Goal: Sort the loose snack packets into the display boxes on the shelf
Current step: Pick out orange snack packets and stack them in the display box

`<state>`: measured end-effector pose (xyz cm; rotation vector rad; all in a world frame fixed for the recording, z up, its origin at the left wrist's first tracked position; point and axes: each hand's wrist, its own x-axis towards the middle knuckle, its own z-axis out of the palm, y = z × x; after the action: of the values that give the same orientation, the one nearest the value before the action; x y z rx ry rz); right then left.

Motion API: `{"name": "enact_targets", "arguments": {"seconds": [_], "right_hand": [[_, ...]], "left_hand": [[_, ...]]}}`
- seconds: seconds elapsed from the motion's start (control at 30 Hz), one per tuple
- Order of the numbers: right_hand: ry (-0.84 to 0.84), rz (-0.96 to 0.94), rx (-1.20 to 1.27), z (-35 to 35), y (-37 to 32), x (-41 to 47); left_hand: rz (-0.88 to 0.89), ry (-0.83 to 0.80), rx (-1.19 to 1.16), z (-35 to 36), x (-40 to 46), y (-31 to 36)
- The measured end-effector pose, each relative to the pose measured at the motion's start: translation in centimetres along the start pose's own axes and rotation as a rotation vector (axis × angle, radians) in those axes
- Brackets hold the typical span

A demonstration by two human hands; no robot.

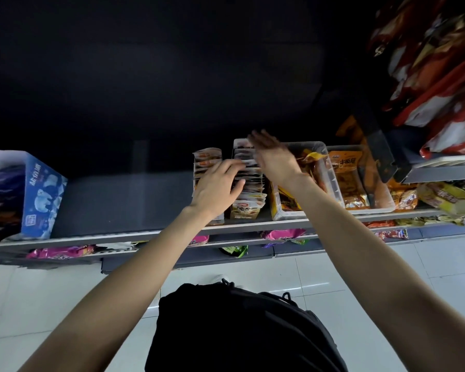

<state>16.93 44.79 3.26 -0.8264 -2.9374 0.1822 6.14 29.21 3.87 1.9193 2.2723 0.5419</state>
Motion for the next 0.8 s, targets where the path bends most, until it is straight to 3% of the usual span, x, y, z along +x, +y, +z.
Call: {"name": "enact_targets", "arguments": {"seconds": [0.07, 0.1, 0.3, 0.47, 0.63, 0.8], "right_hand": [[-0.167, -0.018, -0.058, 1.3, 0.0, -0.3], [-0.151, -0.008, -0.028, 1.4, 0.1, -0.4], [0.187, 0.108, 0.150, 0.3, 1.5, -1.6], [0.109, 0.046, 0.155, 1.5, 0.2, -4.4], [0.112, 0.163, 0.158, 1.2, -0.5, -2.9], [0.135, 0.322, 0.220, 0.1, -0.9, -1.0]], "left_hand": [[-0.015, -0.042, 0.026, -0.3, 0.7, 0.2], [-0.025, -0.082, 0.041, -0.2, 0.9, 0.3], [-0.018, -0.376, 0.192, 1.1, 2.1, 0.6], [-0.060, -0.333, 0.147, 1.1, 3.4, 0.2], [-0.020, -0.088, 0.041, -0.3, 3.7, -0.1], [-0.011, -0.205, 0.032, -0.6, 3.4, -0.4]]}}
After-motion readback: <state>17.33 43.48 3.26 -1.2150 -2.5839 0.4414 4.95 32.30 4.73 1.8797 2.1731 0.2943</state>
